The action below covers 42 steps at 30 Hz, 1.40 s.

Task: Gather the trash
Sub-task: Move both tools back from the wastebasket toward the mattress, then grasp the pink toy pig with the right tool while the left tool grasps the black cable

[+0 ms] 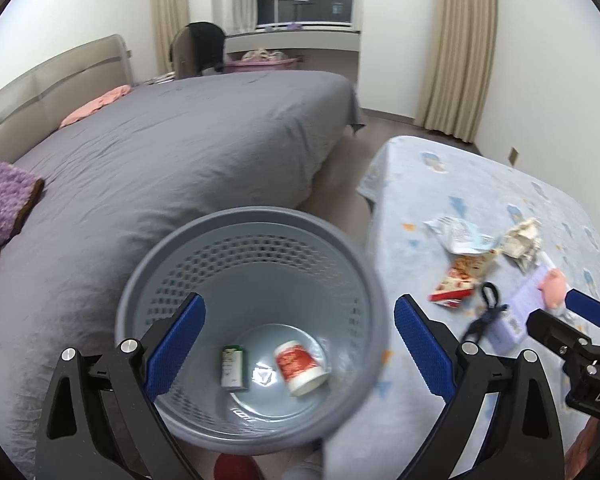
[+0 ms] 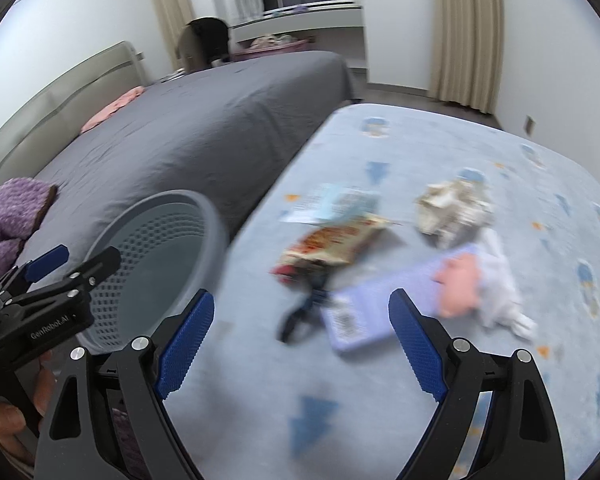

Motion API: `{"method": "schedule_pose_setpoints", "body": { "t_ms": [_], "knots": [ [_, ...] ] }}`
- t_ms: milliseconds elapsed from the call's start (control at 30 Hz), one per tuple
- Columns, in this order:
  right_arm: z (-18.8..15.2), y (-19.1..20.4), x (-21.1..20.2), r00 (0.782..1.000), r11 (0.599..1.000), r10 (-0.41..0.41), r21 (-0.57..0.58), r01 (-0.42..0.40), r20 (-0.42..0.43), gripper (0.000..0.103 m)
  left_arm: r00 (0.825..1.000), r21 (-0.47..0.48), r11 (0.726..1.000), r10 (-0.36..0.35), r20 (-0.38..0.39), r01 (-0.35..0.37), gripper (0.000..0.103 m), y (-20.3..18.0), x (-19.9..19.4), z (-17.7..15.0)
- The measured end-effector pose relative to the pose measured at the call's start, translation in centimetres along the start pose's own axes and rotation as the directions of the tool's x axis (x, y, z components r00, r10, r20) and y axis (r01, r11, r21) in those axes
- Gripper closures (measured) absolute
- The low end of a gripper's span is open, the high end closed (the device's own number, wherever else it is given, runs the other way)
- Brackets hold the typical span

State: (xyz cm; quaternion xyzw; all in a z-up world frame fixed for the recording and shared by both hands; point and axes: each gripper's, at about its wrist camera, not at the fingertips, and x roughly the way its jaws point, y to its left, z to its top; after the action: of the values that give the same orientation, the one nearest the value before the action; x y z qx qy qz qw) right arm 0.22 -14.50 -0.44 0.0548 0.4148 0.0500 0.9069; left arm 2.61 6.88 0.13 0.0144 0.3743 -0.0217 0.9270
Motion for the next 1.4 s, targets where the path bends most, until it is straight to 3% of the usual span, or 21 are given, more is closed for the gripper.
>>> {"method": "schedule_pose_setpoints", "body": {
  "t_ms": [400,1167,1233,1300,1400],
  "knots": [
    [-1.0,-6.5,-2.1,0.994,0.993,-0.110,0.046,0.110,0.001,0.018,0.999,0.067,0.996,-0.052,-0.009,0.052,0.008,-5.5,0.7,-0.4],
    [0.8,-8.4,5.2,0.980,0.982,-0.183,0.037,0.187,-0.084,0.019,0.997,0.114,0.993,-0.016,-0.082,0.025,0.008,-7.6,3.8,-1.0],
    [0.8,-8.4,5.3,0.978,0.981,-0.187,0.033,0.191,-0.087,0.024,0.996,0.116,0.993,-0.017,-0.085,0.027,0.008,-7.6,3.9,-0.9],
    [0.7,-8.4,5.7,0.976,0.980,-0.193,0.026,0.197,-0.100,0.038,0.996,0.117,0.993,-0.019,-0.087,0.030,0.008,-7.7,3.9,-1.0],
    [0.6,-8.4,5.8,0.977,0.980,-0.191,0.028,0.195,-0.095,0.047,0.996,0.121,0.992,-0.022,-0.086,0.032,0.008,-7.8,3.9,-1.0]
  ]
}}
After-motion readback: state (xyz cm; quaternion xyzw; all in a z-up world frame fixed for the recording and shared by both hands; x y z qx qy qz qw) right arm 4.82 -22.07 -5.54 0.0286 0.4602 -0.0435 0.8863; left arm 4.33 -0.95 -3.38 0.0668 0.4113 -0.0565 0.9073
